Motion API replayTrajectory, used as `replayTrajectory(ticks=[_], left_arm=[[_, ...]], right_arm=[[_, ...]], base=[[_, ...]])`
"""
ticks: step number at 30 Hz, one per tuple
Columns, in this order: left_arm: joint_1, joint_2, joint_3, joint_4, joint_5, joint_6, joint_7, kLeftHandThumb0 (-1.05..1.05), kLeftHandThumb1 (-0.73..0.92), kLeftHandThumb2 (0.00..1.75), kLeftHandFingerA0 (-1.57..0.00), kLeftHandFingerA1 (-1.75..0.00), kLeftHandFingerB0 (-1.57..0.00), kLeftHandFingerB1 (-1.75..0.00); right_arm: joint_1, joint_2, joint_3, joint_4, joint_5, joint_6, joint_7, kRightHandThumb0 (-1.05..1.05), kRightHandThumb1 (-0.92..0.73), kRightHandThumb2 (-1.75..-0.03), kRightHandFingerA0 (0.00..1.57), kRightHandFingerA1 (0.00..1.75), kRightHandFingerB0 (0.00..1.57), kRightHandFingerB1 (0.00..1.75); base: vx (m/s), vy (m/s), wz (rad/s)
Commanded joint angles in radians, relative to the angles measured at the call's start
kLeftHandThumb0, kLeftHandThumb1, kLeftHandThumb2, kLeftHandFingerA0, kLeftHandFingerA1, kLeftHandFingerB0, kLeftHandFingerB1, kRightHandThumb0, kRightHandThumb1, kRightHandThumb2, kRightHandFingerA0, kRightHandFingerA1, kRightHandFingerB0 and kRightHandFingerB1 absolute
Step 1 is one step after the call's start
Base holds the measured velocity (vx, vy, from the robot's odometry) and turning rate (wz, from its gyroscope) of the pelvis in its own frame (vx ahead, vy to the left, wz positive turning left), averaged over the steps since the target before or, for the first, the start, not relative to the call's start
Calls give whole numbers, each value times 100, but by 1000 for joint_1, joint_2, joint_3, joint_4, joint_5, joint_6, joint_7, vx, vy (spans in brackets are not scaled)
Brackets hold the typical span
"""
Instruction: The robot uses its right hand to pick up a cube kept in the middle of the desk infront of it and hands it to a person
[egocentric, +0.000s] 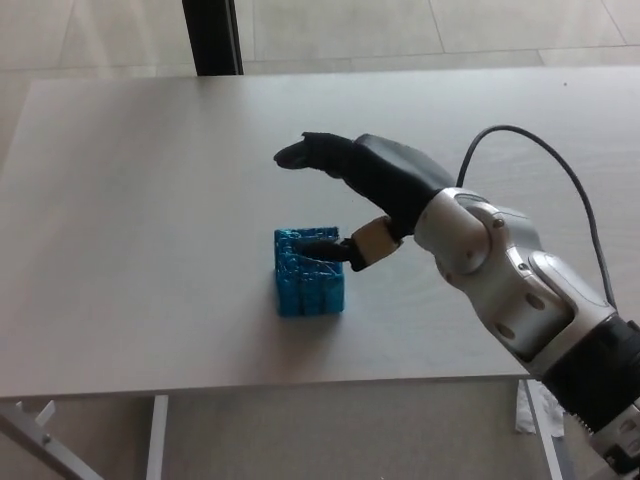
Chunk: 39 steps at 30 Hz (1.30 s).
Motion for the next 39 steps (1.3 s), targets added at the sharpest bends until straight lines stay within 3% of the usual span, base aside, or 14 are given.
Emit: replayTrajectory(ticks=[1,2,7,8,10,11,12,13,16,17,22,23,35,39], left_arm=[[-4,-1,-7,3,-7,-20,2,-84,64,59,-44,-103,-24,-92],[-6,0,-8,6,-6,-23,1,-86,45,90,-49,-90,-30,-81],[-11,0,-25,3,1,-26,3,-88,66,59,-49,-106,-34,-99],[-12,0,-25,4,0,-25,4,-89,66,59,-48,-105,-34,-99],[-13,1,-28,6,0,-29,4,-89,66,59,-48,-105,-34,-99],[-14,-1,-27,5,-2,-31,6,-88,65,59,-50,-108,-38,-102],[-14,-1,-27,9,-3,-37,0,-88,65,59,-48,-107,-39,-103],[-17,-1,-24,13,-7,-33,-2,-86,64,59,-49,-108,-41,-104],[-27,-1,-23,15,-10,-23,0,-86,64,59,-50,-109,-39,-103],[-29,-4,-20,19,-12,-26,-1,-83,64,59,-50,-105,-39,-100],[-23,-8,-23,16,-9,-37,-4,-86,65,59,-49,-106,-40,-102],[-20,-9,-25,16,-8,-36,-4,-87,65,60,-47,-105,-37,-100],[-4,-17,-36,21,5,-32,14,-80,68,60,-52,-103,-37,-95],[-4,-20,-36,21,0,-27,7,-80,67,60,-57,-107,-40,-97]], right_arm=[[-11,6,24,6,-76,21,39,-77,-67,-61,12,47,20,33],[-14,2,33,9,-88,27,50,-79,-69,-61,10,50,19,33],[-4,-12,59,32,-130,53,84,-90,-76,-65,10,51,17,34],[-6,-13,64,33,-138,64,94,-40,-33,-100,5,55,0,50],[-5,-13,67,31,-149,76,105,-40,-33,-100,5,55,0,50],[-1,-10,71,36,-153,81,110,-91,-78,-65,11,53,16,34],[3,-6,80,30,-159,100,130,-40,-32,-100,5,55,0,50],[3,-2,88,29,-162,107,144,-99,-66,-108,4,54,9,44],[-4,8,94,32,-165,115,170,-97,-73,-70,7,52,12,34],[-11,9,104,24,-164,134,211,-100,-63,-104,0,42,13,24],[-5,32,135,-9,-183,221,285,-93,-54,-97,4,36,6,24],[1,35,146,-13,-193,230,289,-94,-60,-59,0,49,3,35],[77,47,230,-5,-354,279,156,-70,-38,-75,14,60,7,46],[194,65,183,93,-382,143,-237,-41,-55,-59,65,144,46,53]], base=[[0,0,0],[0,0,0],[0,0,0],[0,0,0],[0,0,0],[0,0,0],[0,0,0],[0,0,0],[0,0,0],[0,0,0],[0,0,0],[0,0,0],[0,0,0],[0,0,0]])
